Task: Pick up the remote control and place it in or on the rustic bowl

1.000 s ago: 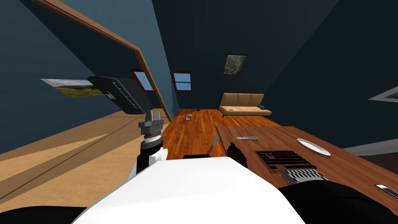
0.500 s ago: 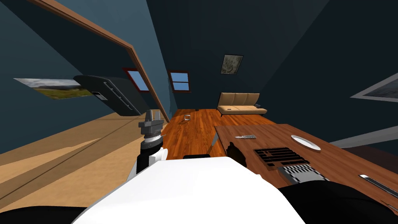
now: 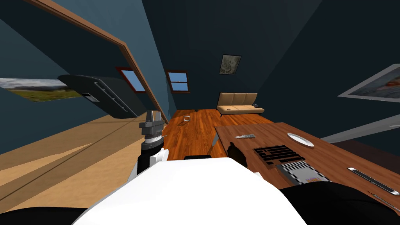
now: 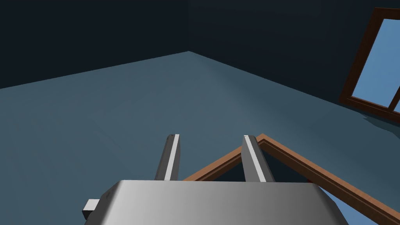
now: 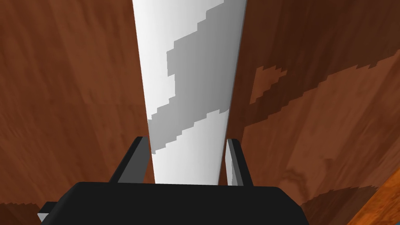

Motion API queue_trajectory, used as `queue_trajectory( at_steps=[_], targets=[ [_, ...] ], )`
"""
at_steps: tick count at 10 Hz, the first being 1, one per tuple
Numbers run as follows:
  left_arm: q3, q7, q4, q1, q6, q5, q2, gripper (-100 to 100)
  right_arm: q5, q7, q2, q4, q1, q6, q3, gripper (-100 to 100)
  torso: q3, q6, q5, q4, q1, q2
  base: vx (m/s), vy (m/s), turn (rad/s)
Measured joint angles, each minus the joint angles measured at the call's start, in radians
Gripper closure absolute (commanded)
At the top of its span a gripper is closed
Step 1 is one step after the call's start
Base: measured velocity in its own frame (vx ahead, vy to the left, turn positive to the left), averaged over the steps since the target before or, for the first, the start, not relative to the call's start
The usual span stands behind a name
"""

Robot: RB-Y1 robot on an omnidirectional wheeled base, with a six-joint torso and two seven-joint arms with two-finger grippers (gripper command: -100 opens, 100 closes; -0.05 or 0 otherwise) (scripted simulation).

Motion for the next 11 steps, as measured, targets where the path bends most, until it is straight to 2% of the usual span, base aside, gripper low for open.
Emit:
queue_trajectory(
  at_steps=[1,2,4,6,8,10,11],
  targets=[
    [0.0,0.0,0.0,0.0,0.0,0.0,0.0,0,0.029,-0.015,0.002,0.0,-0.003,-0.012,-0.028,100,-0.001,0.002,0.0,0.0,0.001,-0.001,0.047,0.013,-0.167],
    [0.0,0.0,0.0,0.0,0.0,0.0,0.0,0,0.062,-0.022,0.017,0.029,-0.019,-0.034,-0.05,100,-0.001,0.001,0.0,0.0,0.001,-0.002,0.02,0.009,0.019],
    [0.0,0.0,0.0,0.0,0.0,0.0,0.0,0,0.117,-0.029,0.014,0.025,-0.017,-0.04,-0.065,100,0.0,0.0,0.001,0.0,0.001,0.0,0.022,0.004,-0.11],
    [0.0,0.0,0.0,0.0,0.0,0.0,0.0,0,0.178,-0.056,0.019,0.035,-0.026,-0.069,-0.116,100,-0.001,0.001,0.001,0.0,0.002,-0.001,0.034,0.012,-0.076],
    [0.0,0.0,0.0,0.0,0.0,0.0,0.0,0,0.233,-0.063,0.022,0.038,-0.03,-0.075,-0.13,100,0.0,0.001,0.002,0.0,0.001,0.0,0.023,0.001,-0.111],
    [0.0,0.0,0.0,0.0,0.0,0.0,0.0,0,0.294,-0.089,0.028,0.049,-0.037,-0.104,-0.182,100,-0.001,0.002,0.002,0.0,0.003,-0.001,0.033,0.013,-0.078],
    [0.0,0.0,0.0,0.0,0.0,0.0,0.0,0,0.324,-0.095,0.03,0.05,-0.038,-0.108,-0.193,100,0.0,0.001,0.002,0.0,0.003,-0.001,0.005,0.003,0.023]
  ],
)
